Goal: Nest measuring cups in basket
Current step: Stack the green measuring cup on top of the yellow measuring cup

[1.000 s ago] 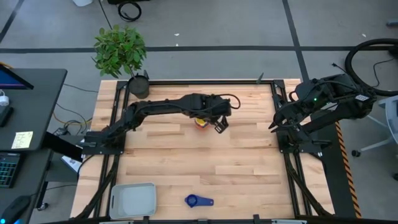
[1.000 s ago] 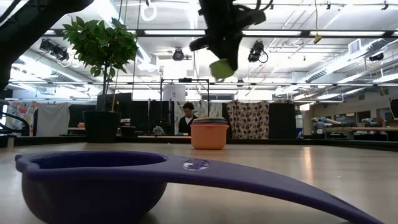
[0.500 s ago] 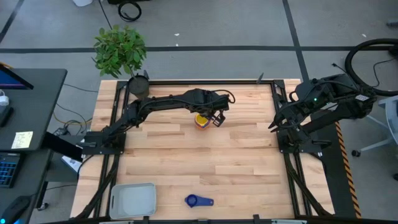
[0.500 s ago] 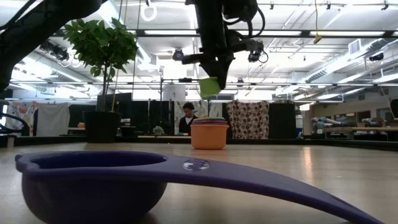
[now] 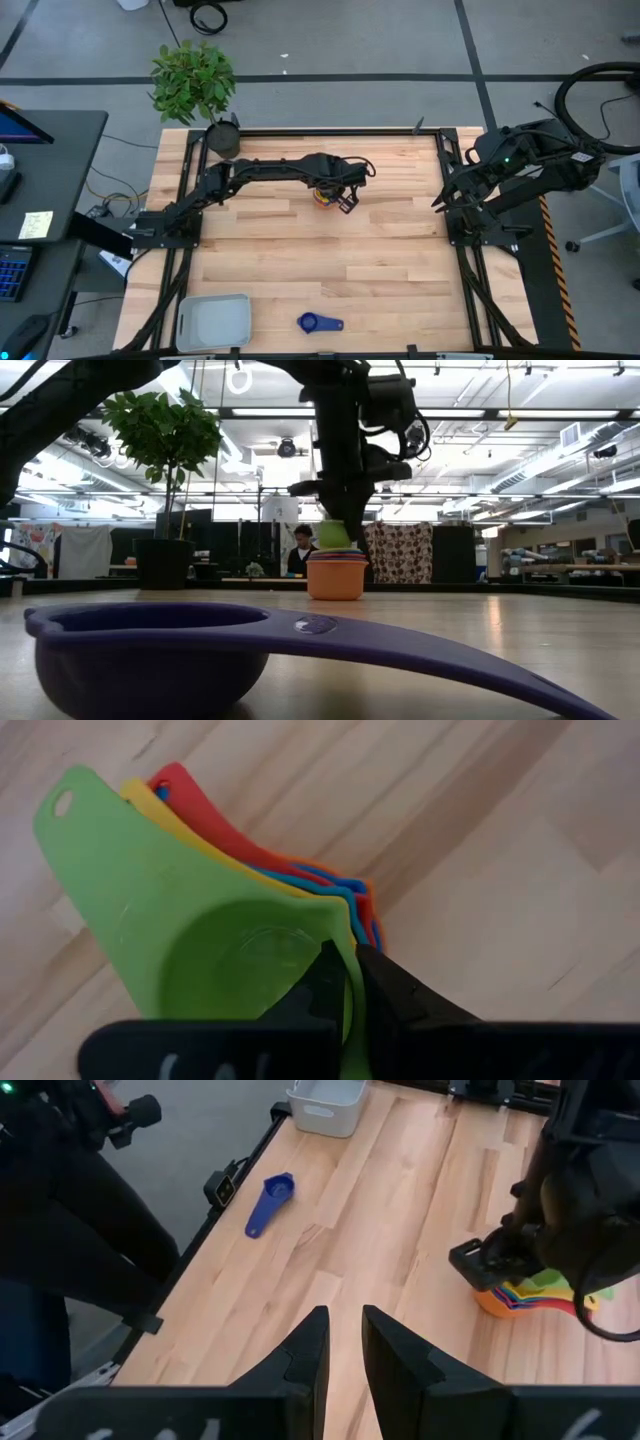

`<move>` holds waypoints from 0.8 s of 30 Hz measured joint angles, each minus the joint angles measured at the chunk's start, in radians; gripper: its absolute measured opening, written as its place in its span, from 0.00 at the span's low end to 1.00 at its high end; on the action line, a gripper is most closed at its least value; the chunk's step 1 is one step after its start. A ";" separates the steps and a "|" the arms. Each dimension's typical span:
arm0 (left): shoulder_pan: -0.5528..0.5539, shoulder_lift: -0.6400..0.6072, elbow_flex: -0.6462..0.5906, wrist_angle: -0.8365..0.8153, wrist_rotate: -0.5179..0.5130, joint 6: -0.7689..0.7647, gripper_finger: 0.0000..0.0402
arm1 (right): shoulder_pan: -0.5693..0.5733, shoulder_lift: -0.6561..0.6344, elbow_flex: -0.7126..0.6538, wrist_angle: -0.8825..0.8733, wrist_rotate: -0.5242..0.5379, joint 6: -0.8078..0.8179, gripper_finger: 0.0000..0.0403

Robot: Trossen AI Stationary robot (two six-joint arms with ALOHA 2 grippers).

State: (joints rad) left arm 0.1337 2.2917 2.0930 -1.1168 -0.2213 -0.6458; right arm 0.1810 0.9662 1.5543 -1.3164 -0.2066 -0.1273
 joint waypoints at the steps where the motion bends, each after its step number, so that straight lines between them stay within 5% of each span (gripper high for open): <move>1: 0.000 0.000 -0.007 0.008 0.004 0.009 0.05 | 0.000 0.000 0.000 0.000 0.000 0.000 0.17; 14: 0.003 -0.005 -0.087 0.124 0.060 0.074 0.05 | 0.000 0.000 0.000 -0.001 0.000 0.000 0.17; 24: 0.002 -0.001 -0.089 0.120 0.065 0.108 0.21 | 0.000 0.000 0.000 0.000 0.003 0.000 0.17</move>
State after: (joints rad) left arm 0.1358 2.2906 2.0037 -0.9966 -0.1566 -0.5373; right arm 0.1810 0.9665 1.5543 -1.3167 -0.2031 -0.1272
